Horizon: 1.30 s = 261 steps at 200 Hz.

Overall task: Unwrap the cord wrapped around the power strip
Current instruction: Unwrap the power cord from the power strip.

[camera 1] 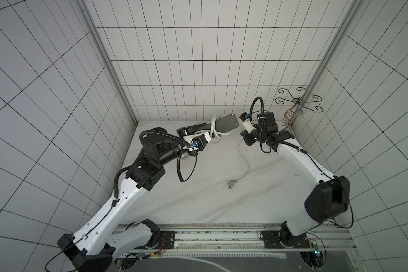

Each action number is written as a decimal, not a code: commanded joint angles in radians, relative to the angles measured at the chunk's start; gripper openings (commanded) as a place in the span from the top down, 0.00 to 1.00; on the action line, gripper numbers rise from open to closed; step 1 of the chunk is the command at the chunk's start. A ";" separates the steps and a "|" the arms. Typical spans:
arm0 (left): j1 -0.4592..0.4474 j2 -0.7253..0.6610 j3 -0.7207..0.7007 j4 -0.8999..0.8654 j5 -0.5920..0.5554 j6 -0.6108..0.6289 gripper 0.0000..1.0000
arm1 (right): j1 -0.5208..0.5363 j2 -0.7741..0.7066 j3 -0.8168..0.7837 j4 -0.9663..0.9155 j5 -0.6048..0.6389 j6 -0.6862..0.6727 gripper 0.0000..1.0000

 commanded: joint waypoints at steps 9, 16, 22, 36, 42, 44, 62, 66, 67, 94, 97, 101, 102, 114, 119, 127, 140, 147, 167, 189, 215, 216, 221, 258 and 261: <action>0.007 0.049 0.051 0.127 -0.147 -0.094 1.00 | -0.002 -0.160 -0.206 0.096 -0.070 0.095 0.44; 0.006 0.060 0.057 0.137 -0.178 -0.130 1.00 | -0.007 -0.191 -0.223 0.094 -0.047 0.112 0.35; 0.006 0.069 0.061 0.138 -0.195 -0.154 1.00 | -0.013 -0.219 -0.228 0.088 -0.031 0.131 0.29; 0.004 0.088 0.076 0.116 -0.218 -0.198 1.00 | -0.033 -0.277 -0.203 0.046 -0.018 0.163 0.23; 0.003 0.092 0.079 0.112 -0.222 -0.215 1.00 | -0.036 -0.298 -0.186 0.028 -0.007 0.169 0.21; 0.003 0.093 0.079 0.111 -0.221 -0.221 1.00 | -0.035 -0.305 -0.178 0.021 -0.005 0.169 0.21; 0.000 0.093 0.073 0.108 -0.212 -0.261 1.00 | -0.029 -0.363 -0.136 -0.020 -0.060 0.156 0.20; 0.001 0.092 0.070 0.106 -0.207 -0.263 1.00 | -0.023 -0.378 -0.135 -0.022 -0.089 0.149 0.20; 0.001 0.092 0.070 0.106 -0.205 -0.265 1.00 | -0.021 -0.381 -0.135 -0.021 -0.097 0.147 0.20; -0.001 0.085 0.050 0.097 -0.175 -0.274 1.00 | 0.169 -0.506 -0.258 0.175 -0.256 0.077 0.26; -0.001 0.084 0.048 0.094 -0.174 -0.273 1.00 | 0.198 -0.521 -0.279 0.210 -0.253 0.066 0.26; -0.001 0.083 0.047 0.091 -0.169 -0.271 1.00 | 0.232 -0.538 -0.309 0.272 -0.242 0.059 0.26; -0.002 0.082 0.047 0.091 -0.169 -0.271 1.00 | 0.238 -0.541 -0.316 0.288 -0.241 0.059 0.27; -0.002 0.079 0.043 0.081 -0.161 -0.265 1.00 | 0.303 -0.565 -0.390 0.470 -0.181 0.075 0.28; -0.003 0.078 0.042 0.076 -0.159 -0.264 1.00 | 0.317 -0.563 -0.409 0.537 -0.167 0.088 0.28; -0.001 0.076 0.040 0.068 -0.152 -0.265 1.00 | 0.334 -0.546 -0.423 0.626 -0.154 0.104 0.29; -0.001 0.075 0.038 0.058 -0.141 -0.265 1.00 | 0.352 -0.498 -0.420 0.717 -0.139 0.129 0.29; -0.001 0.074 0.037 0.054 -0.137 -0.266 1.00 | 0.358 -0.474 -0.421 0.754 -0.135 0.134 0.30; -0.003 0.073 0.037 0.051 -0.131 -0.281 1.00 | 0.369 -0.417 -0.442 0.845 -0.139 0.149 0.34; -0.002 0.075 0.040 0.050 -0.129 -0.288 1.00 | 0.372 -0.366 -0.468 0.932 -0.152 0.173 0.43; -0.004 0.075 0.040 0.051 -0.130 -0.291 1.00 | 0.372 -0.321 -0.480 0.992 -0.154 0.191 0.53; -0.004 0.076 0.040 0.050 -0.131 -0.291 1.00 | 0.372 -0.320 -0.480 0.992 -0.153 0.192 0.53; -0.004 0.075 0.040 0.050 -0.132 -0.292 1.00 | 0.373 -0.313 -0.480 0.997 -0.158 0.195 0.56; -0.002 0.076 0.035 0.058 -0.126 -0.316 1.00 | 0.372 -0.289 -0.483 1.025 -0.167 0.235 0.79; -0.003 0.075 0.034 0.061 -0.125 -0.318 1.00 | 0.372 -0.288 -0.483 1.023 -0.168 0.234 0.81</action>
